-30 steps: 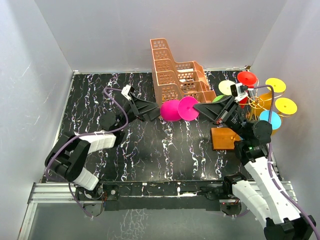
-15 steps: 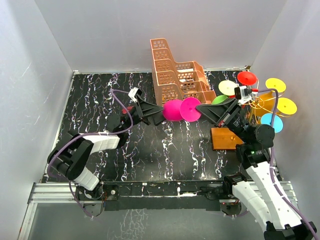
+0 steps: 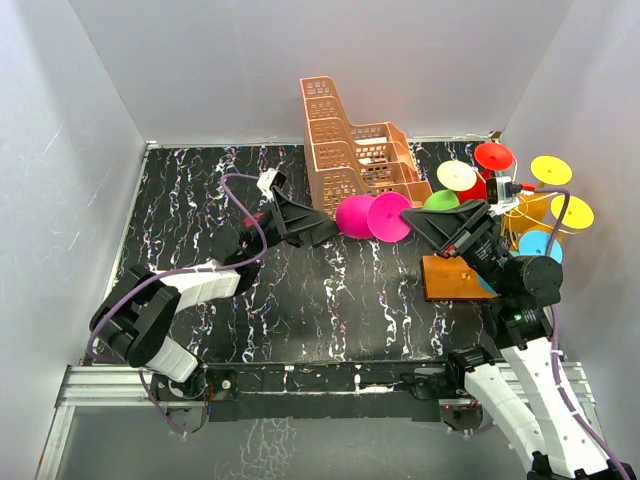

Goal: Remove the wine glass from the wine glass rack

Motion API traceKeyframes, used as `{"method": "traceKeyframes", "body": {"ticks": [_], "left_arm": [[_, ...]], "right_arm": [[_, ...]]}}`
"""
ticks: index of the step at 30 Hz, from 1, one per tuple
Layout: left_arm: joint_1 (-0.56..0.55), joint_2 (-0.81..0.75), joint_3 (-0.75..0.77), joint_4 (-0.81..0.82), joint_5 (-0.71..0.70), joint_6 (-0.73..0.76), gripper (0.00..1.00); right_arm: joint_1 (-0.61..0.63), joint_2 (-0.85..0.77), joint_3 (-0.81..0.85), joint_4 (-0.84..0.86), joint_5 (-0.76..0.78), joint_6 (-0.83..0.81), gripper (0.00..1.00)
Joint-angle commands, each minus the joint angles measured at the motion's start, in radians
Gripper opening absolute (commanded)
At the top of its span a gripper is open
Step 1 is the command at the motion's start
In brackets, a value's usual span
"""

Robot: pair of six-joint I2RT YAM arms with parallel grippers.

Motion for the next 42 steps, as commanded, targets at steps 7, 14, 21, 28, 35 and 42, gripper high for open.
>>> {"method": "traceKeyframes", "body": {"ticks": [7,14,21,28,35,42], "left_arm": [[-0.030,-0.025,0.082,0.220,-0.013,0.017,0.78],[-0.034,-0.037,0.085,0.219,-0.019,0.025,0.73],[-0.045,-0.032,0.095,0.219,-0.032,0.028,0.63],[-0.066,-0.017,0.149,0.218,-0.032,0.030,0.53],[-0.090,-0.009,0.182,0.191,-0.024,0.049,0.52],[-0.092,-0.004,0.176,0.166,-0.030,0.060,0.41]], "right_arm": [[0.003,-0.019,0.032,-0.002,0.059,0.012,0.08],[0.004,-0.065,0.047,-0.237,0.224,-0.052,0.08],[0.003,-0.083,0.072,-0.353,0.306,-0.074,0.09],[0.004,-0.098,0.090,-0.434,0.372,-0.080,0.12],[0.004,-0.094,0.098,-0.453,0.378,-0.095,0.13],[0.003,-0.096,0.088,-0.452,0.368,-0.091,0.14]]}}
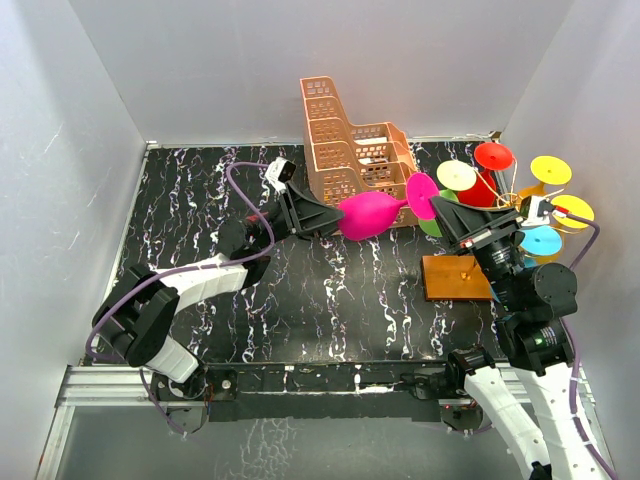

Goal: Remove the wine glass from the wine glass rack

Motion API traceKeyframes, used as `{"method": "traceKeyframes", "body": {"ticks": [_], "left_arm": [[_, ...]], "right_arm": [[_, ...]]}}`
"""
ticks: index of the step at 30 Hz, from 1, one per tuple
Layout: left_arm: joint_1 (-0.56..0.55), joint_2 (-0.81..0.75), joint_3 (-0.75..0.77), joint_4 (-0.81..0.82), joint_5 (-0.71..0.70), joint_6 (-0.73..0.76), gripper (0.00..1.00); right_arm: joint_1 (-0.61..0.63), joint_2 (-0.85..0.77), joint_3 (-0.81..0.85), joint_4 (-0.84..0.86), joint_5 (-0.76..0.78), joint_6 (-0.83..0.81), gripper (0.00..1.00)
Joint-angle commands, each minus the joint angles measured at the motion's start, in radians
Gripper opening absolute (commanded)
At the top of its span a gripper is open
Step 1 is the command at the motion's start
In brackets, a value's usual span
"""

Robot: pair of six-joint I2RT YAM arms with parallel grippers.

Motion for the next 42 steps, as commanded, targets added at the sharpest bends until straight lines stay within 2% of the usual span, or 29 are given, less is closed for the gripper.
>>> {"method": "traceKeyframes", "body": {"ticks": [1,7,14,18,21,27,30,33,35,38,42], "left_arm": [[-0.022,-0.011,0.052,0.197,-0.007,0.004,0.36],[-0.029,-0.004,0.064,0.180,-0.012,0.008,0.24],[-0.035,0.002,0.075,0.167,-0.003,0.016,0.01],[-0.035,-0.003,0.064,0.155,-0.008,0.018,0.00],[-0.034,-0.007,0.062,0.146,-0.007,0.023,0.00],[-0.034,-0.034,0.046,0.104,0.006,0.055,0.00],[-0.035,-0.072,0.018,0.053,0.021,0.096,0.00],[-0.035,-0.133,-0.008,-0.055,0.041,0.166,0.00],[-0.035,-0.195,-0.021,-0.173,0.049,0.237,0.00],[-0.033,-0.302,-0.033,-0.446,0.054,0.367,0.00],[-0.034,-0.473,-0.015,-0.903,-0.001,0.615,0.00]], "right_arm": [[0.001,0.008,0.003,-0.076,0.004,-0.070,0.14],[0.001,0.003,0.003,-0.082,0.006,-0.082,0.16],[0.001,-0.022,0.028,-0.146,0.047,-0.140,0.19],[0.001,-0.048,0.042,-0.191,0.089,-0.179,0.24],[0.001,-0.070,0.043,-0.208,0.104,-0.201,0.34],[0.001,-0.094,0.055,-0.264,0.151,-0.257,0.69],[0.002,-0.101,0.083,-0.276,0.179,-0.330,0.80],[0.003,-0.101,0.128,-0.307,0.216,-0.435,0.84],[0.001,-0.105,0.153,-0.319,0.247,-0.504,0.89],[0.003,-0.115,0.181,-0.318,0.286,-0.599,0.91],[0.003,-0.122,0.218,-0.351,0.301,-0.697,0.94]]}}
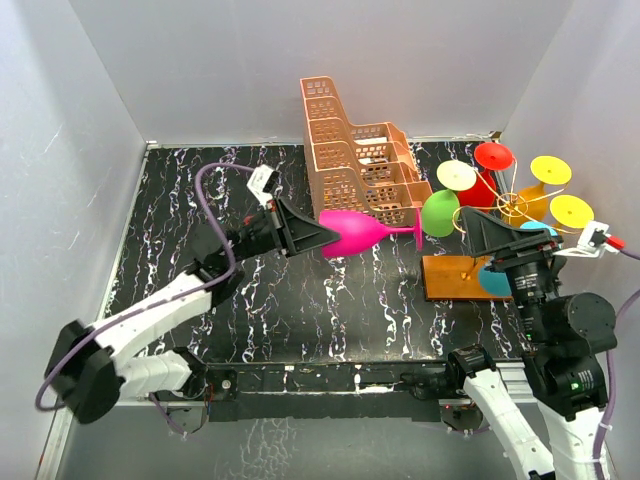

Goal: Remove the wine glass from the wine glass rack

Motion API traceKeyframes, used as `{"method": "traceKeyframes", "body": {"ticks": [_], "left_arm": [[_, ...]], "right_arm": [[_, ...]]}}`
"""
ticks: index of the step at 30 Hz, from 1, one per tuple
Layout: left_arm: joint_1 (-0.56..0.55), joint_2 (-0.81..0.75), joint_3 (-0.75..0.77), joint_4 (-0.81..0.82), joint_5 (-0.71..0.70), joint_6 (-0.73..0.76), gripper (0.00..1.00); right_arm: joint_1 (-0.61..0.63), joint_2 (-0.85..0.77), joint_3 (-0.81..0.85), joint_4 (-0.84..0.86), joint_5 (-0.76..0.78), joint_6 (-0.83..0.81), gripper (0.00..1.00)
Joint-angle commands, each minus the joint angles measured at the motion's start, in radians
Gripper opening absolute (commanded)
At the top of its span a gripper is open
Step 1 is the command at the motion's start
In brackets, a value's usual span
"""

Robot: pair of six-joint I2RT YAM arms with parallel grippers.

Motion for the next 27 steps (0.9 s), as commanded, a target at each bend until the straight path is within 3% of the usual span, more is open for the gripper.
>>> {"method": "traceKeyframes", "body": {"ticks": [1,7,10,12,16,21,24,27], "left_arm": [[-0.005,-0.206,0.028,-0.584,-0.071,0.342,0.00],[-0.004,-0.366,0.192,-1.348,-0.445,0.601,0.00],[-0.004,-0.333,0.348,-1.709,-0.640,0.739,0.00],[-0.004,-0.292,0.449,-1.862,-0.756,0.835,0.00],[-0.004,-0.209,0.559,-2.017,-0.904,0.981,0.00],[-0.001,-0.050,0.650,-2.122,-1.005,1.005,0.00],[0.034,0.029,0.686,-2.132,-0.996,1.018,0.00],[0.137,0.084,0.685,-2.100,-0.904,1.064,0.00]], "right_arm": [[0.005,-0.011,0.071,-0.022,0.058,-0.177,0.94],[0.006,-0.030,0.083,-0.022,0.145,-0.250,0.94],[0.005,-0.045,0.074,0.036,0.124,-0.318,0.94],[0.006,-0.056,0.074,0.068,0.109,-0.364,0.95],[0.005,-0.075,0.073,0.113,0.131,-0.418,0.96],[0.006,-0.067,0.073,0.110,0.155,-0.437,0.95],[0.005,-0.057,0.075,0.106,0.145,-0.448,0.96],[0.006,-0.056,0.073,0.105,0.164,-0.456,0.95]]}}
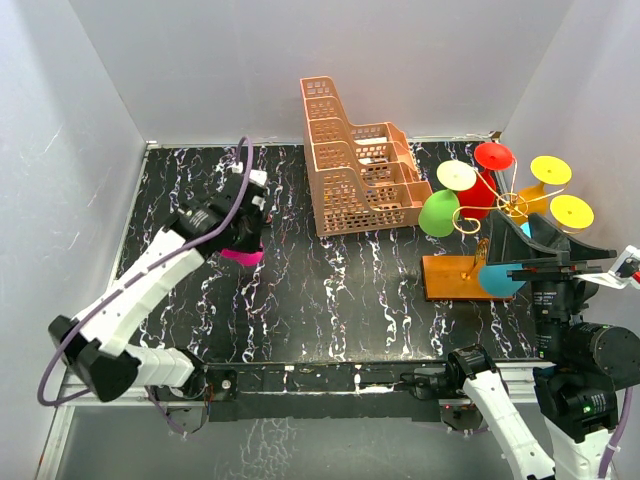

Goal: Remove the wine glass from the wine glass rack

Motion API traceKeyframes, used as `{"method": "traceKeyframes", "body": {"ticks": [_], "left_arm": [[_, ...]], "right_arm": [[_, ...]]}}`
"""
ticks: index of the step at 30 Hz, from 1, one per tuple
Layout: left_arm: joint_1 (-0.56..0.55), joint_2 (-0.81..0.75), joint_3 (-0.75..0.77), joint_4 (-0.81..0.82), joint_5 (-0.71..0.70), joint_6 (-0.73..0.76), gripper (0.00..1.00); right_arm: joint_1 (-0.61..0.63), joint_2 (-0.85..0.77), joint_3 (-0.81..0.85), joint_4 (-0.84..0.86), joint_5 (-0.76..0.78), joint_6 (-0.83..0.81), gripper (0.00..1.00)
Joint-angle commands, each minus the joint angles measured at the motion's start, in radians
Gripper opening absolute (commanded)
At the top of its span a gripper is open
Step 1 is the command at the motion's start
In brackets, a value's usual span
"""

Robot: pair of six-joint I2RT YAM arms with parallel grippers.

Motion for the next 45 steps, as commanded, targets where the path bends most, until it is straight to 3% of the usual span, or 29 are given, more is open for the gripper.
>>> {"method": "traceKeyframes", "body": {"ticks": [1,4,13,28,35,40,45], "left_arm": [[0.149,0.045,0.031,-0.028,0.066,0.097,0.00],[0.273,0.090,0.025,0.003,0.157,0.132,0.00],[0.432,0.214,0.016,0.111,0.293,0.172,0.00],[0.461,0.395,0.131,0.096,0.293,0.206,0.00],[0.461,0.367,0.154,0.103,0.283,0.207,0.43],[0.459,0.314,0.172,0.122,0.289,0.196,0.58],[0.459,0.236,0.187,0.193,0.402,0.154,0.69]], "right_arm": [[0.005,0.013,0.023,0.046,0.035,-0.040,0.96],[0.005,0.012,0.023,0.046,0.048,-0.047,0.95],[0.005,0.007,0.022,0.043,0.053,-0.029,0.95],[0.008,0.012,0.037,0.020,0.096,-0.075,0.95],[0.007,0.037,0.044,-0.045,0.091,-0.056,0.95],[0.008,0.041,0.057,-0.087,0.118,-0.056,0.95],[0.008,0.066,0.076,-0.146,0.141,-0.054,0.95]]}}
